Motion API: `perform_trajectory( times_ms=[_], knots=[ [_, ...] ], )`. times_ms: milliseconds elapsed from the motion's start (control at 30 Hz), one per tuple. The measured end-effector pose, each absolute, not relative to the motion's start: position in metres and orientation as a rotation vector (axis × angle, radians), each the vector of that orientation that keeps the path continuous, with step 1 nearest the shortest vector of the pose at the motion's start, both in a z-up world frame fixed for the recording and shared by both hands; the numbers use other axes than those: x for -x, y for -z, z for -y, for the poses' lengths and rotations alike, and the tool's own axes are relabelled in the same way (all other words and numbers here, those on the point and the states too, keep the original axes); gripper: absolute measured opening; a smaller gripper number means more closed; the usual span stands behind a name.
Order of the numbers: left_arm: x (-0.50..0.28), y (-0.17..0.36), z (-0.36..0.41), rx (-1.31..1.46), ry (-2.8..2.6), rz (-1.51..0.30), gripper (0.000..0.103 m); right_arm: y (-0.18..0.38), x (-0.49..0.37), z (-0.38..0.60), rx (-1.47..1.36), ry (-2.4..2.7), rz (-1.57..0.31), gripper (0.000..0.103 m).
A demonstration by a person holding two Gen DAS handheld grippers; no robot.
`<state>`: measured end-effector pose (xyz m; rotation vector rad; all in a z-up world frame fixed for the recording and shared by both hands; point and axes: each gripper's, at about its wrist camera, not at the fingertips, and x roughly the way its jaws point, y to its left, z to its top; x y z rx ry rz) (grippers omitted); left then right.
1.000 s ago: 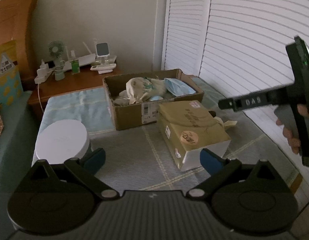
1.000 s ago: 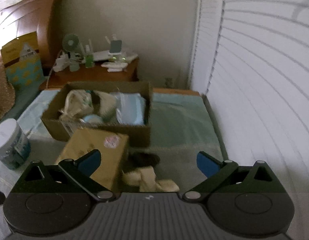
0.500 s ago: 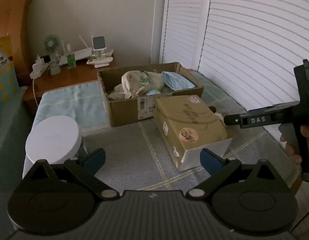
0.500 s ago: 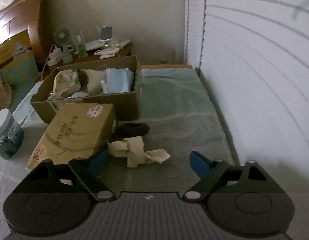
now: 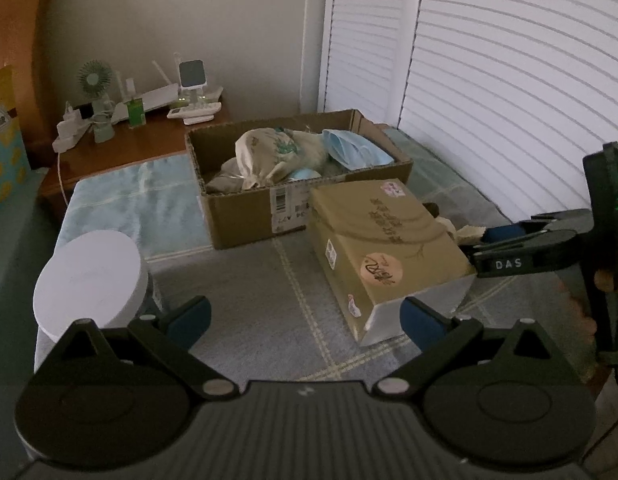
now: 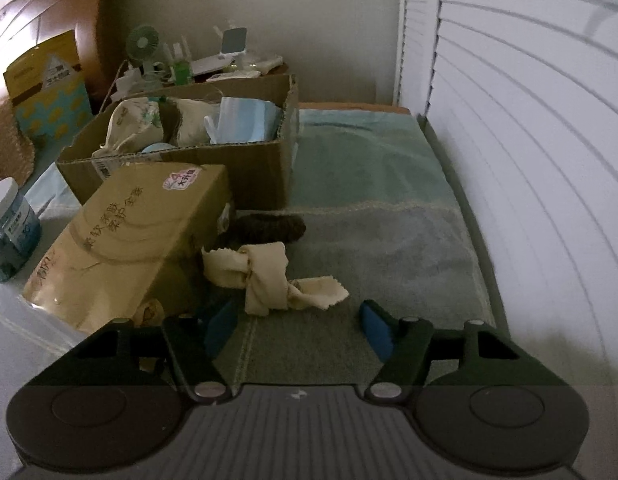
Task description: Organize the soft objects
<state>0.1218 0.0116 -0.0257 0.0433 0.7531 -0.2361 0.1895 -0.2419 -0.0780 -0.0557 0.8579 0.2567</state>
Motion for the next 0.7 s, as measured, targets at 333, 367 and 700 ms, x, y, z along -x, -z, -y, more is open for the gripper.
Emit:
perform_trajectory(
  times_ms=[333,367,700],
  knots=[
    [-0.131,0.032,-0.009,-0.045,0.231,-0.783,0.100,0.079,-0.192,0.238,0.127,-0.318,-0.789,0.041],
    [-0.131,0.032,-0.008,-0.048,0.232,-0.784,0.100,0.079,-0.191,0.237,0.126,-0.321,-0.788,0.038],
    [-0.135,0.018,0.001,-0.117,0.289,-0.759,0.100,0.067,-0.174,0.238,0.125,-0.301,-0.779,0.025]
  ],
)
